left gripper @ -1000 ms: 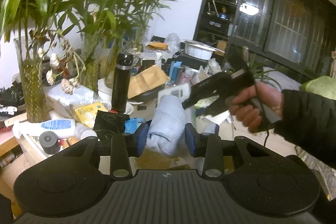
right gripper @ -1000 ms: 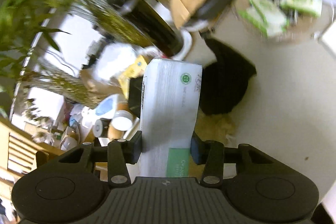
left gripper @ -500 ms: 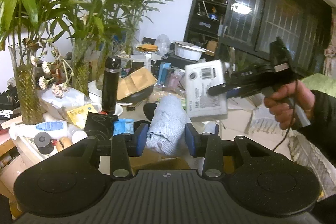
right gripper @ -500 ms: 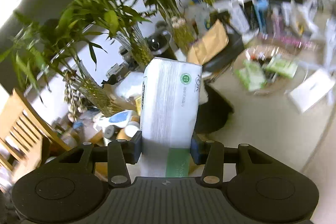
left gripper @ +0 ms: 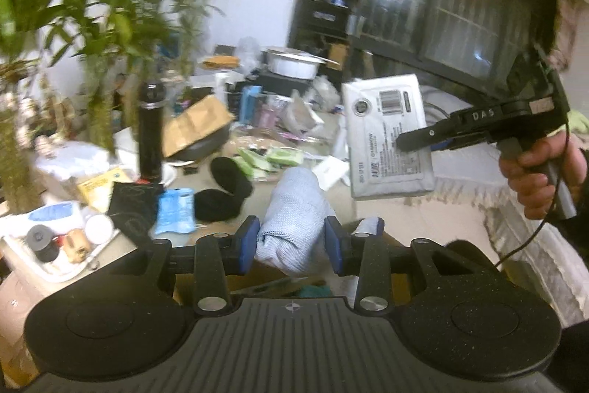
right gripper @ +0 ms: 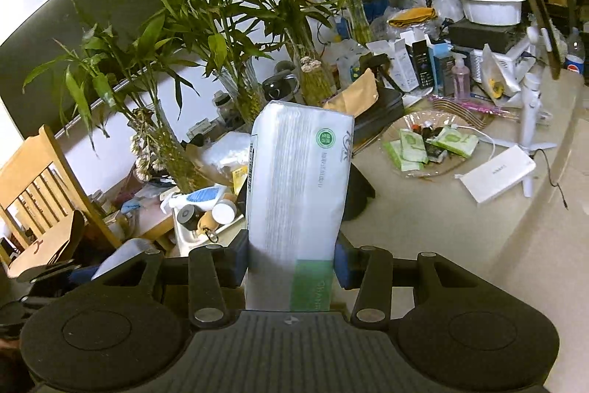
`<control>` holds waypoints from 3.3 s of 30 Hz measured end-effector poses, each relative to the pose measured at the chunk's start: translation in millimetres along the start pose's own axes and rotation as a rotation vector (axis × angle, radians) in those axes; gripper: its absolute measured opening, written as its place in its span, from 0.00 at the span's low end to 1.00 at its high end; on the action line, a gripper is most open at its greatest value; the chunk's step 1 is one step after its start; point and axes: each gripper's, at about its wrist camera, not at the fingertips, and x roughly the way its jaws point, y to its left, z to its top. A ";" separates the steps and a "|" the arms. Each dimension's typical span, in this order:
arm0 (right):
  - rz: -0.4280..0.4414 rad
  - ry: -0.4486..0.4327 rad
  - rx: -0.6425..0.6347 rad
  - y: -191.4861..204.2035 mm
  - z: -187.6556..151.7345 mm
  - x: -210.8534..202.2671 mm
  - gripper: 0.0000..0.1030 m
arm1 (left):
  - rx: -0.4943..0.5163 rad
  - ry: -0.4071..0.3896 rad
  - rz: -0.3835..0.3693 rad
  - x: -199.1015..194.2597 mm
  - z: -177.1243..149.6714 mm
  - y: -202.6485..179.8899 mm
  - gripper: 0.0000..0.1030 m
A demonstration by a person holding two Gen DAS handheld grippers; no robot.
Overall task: Organize soft objects
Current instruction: 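Carry the cloth and tissue pack toward the cardboard box with both grippers, then lower the cloth and tissue pack into the box and open both grippers, then withdraw both grippers from the box toward the black items on the table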
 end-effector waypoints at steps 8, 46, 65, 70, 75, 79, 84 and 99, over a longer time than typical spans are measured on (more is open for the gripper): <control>-0.016 -0.009 -0.021 4.1 -25.4 -26.5 0.47 | 0.040 0.023 0.041 22.7 -3.9 -13.8 0.54; 0.000 0.288 0.003 28.9 -40.3 -17.6 0.47 | 0.004 0.027 0.191 -38.4 -19.3 2.0 0.68; -0.025 0.305 0.018 29.2 -26.6 -21.8 0.72 | -0.035 0.006 0.208 -48.3 -18.5 9.4 0.68; -0.044 0.280 0.002 26.2 -31.3 -18.0 0.77 | -0.056 0.014 0.219 -48.5 -18.8 13.5 0.68; -0.044 0.250 -0.018 26.1 -33.8 -15.5 0.84 | -0.076 0.030 0.222 -47.1 -17.1 17.6 0.68; -0.064 0.213 -0.028 23.8 -34.0 -12.0 0.93 | -0.075 0.060 0.236 -41.1 -14.0 21.8 0.68; -0.081 0.180 -0.021 19.7 -34.5 -5.0 0.99 | -0.090 0.072 0.240 -35.8 -11.2 27.6 0.68; -0.137 0.085 -0.098 -1.2 -28.5 13.1 1.00 | -0.064 0.074 0.276 -21.4 -5.0 40.5 0.68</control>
